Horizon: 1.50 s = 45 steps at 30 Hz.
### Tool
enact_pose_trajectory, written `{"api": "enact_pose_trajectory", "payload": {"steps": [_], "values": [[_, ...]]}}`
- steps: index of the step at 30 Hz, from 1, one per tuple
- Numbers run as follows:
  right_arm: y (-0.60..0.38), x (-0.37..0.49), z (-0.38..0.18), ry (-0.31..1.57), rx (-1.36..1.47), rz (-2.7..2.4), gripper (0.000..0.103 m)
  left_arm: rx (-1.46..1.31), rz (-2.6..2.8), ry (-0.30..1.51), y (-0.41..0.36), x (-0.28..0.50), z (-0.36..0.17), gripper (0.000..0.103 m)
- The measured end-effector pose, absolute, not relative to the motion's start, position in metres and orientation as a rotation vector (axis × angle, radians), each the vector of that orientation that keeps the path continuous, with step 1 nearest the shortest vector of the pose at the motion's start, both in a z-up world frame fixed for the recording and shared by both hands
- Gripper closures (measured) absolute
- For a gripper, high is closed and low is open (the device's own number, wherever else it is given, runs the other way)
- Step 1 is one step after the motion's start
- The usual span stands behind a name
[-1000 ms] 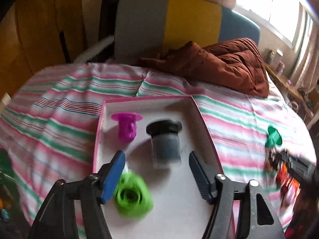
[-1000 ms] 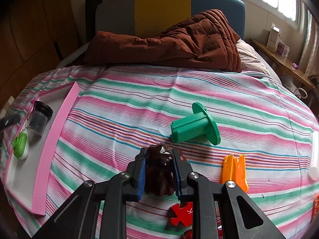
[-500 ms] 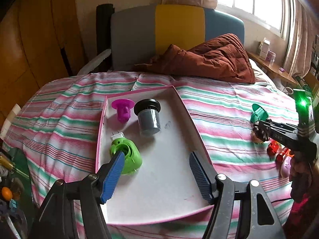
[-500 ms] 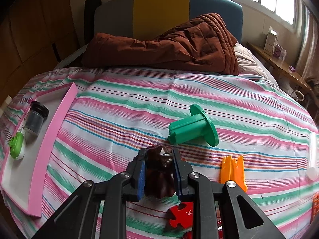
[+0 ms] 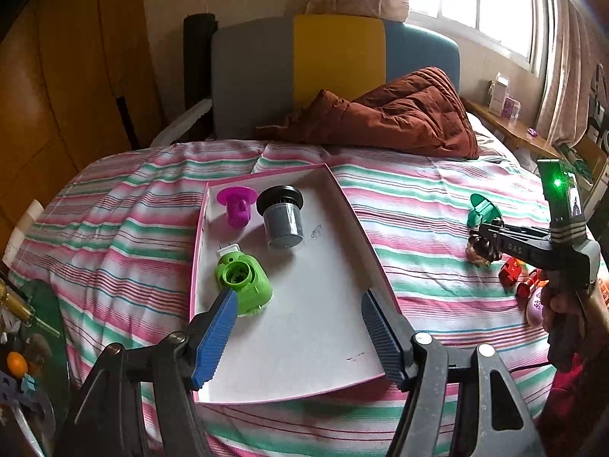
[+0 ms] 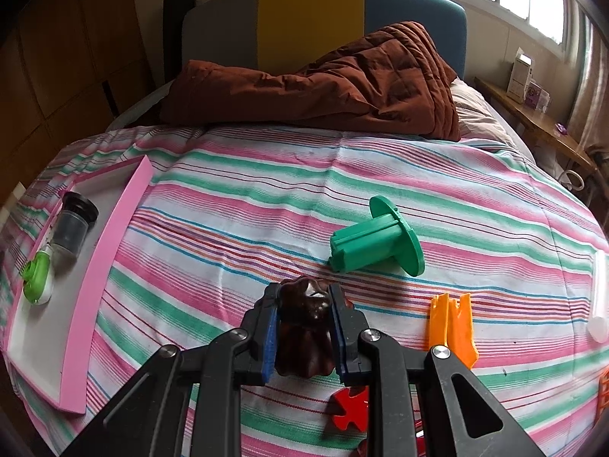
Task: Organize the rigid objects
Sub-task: 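Lift the brown pumpkin with the right gripper toward the tray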
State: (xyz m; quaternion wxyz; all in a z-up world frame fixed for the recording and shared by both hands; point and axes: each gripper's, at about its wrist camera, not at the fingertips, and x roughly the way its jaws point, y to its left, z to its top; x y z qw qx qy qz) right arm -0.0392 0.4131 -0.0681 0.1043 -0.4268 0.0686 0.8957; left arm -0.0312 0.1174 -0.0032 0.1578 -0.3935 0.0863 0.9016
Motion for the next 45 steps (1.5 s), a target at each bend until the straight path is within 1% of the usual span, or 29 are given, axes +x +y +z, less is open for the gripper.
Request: {"api": "enact_pose_trajectory", "payload": {"steps": [2, 3, 4, 11, 13, 15, 21, 29, 31, 32, 35, 36, 37, 39, 43, 45], "values": [[0.412, -0.040, -0.068, 0.193, -1.259, 2.640, 0.078, -1.125, 2.578, 0.246, 0.118, -0.029, -0.004, 0.035], [0.411, -0.040, -0.069, 0.178, -1.259, 2.637, 0.074, -1.128, 2.574, 0.240, 0.118, -0.029, -0.004, 0.035], [0.409, -0.041, -0.069, 0.166, -1.259, 2.634, 0.074, -1.134, 2.568, 0.238, 0.118, -0.028, -0.004, 0.035], [0.406, -0.039, -0.066, 0.128, -1.236, 2.654, 0.074, -1.133, 2.555, 0.247, 0.119, -0.024, -0.006, 0.035], [0.405, -0.039, -0.068, 0.122, -1.241, 2.655, 0.075, -1.150, 2.551, 0.248, 0.117, -0.024, -0.009, 0.035], [0.404, -0.038, -0.069, 0.122, -1.240, 2.654, 0.079, -1.163, 2.543, 0.244, 0.114, -0.023, -0.011, 0.035], [0.402, -0.036, -0.068, 0.121, -1.224, 2.676, 0.079, -1.195, 2.558, 0.241, 0.094, -0.023, -0.021, 0.035], [0.384, -0.030, -0.054, 0.162, -1.227, 2.723, 0.079, -1.231, 2.636, 0.170, 0.052, -0.028, -0.027, 0.035], [0.368, -0.027, -0.043, 0.174, -1.208, 2.772, 0.081, -1.232, 2.639, 0.141, 0.043, -0.031, -0.028, 0.035], [0.356, -0.026, -0.035, 0.171, -1.194, 2.806, 0.087, -1.241, 2.639, 0.122, 0.039, -0.033, -0.029, 0.035], [0.322, -0.024, -0.017, 0.129, -1.156, 2.904, 0.087, -1.261, 2.634, 0.080, 0.032, -0.037, -0.032, 0.035], [0.305, -0.026, -0.011, 0.091, -1.150, 2.937, 0.090, -1.269, 2.628, 0.067, 0.029, -0.038, -0.033, 0.035], [0.295, -0.027, -0.008, 0.051, -1.147, 2.950, 0.091, -1.272, 2.627, 0.055, 0.027, -0.038, -0.034, 0.035], [0.282, -0.032, -0.006, 0.014, -1.149, 2.960, 0.091, -1.278, 2.618, 0.031, 0.024, -0.038, -0.035, 0.035], [0.309, -0.025, 0.002, 0.130, -1.097, 2.893, 0.091, -1.242, 2.608, 0.021, 0.021, -0.034, -0.034, 0.035], [0.325, -0.017, 0.002, 0.146, -1.090, 2.841, 0.091, -1.252, 2.596, 0.016, 0.022, -0.034, -0.038, 0.035]]}}
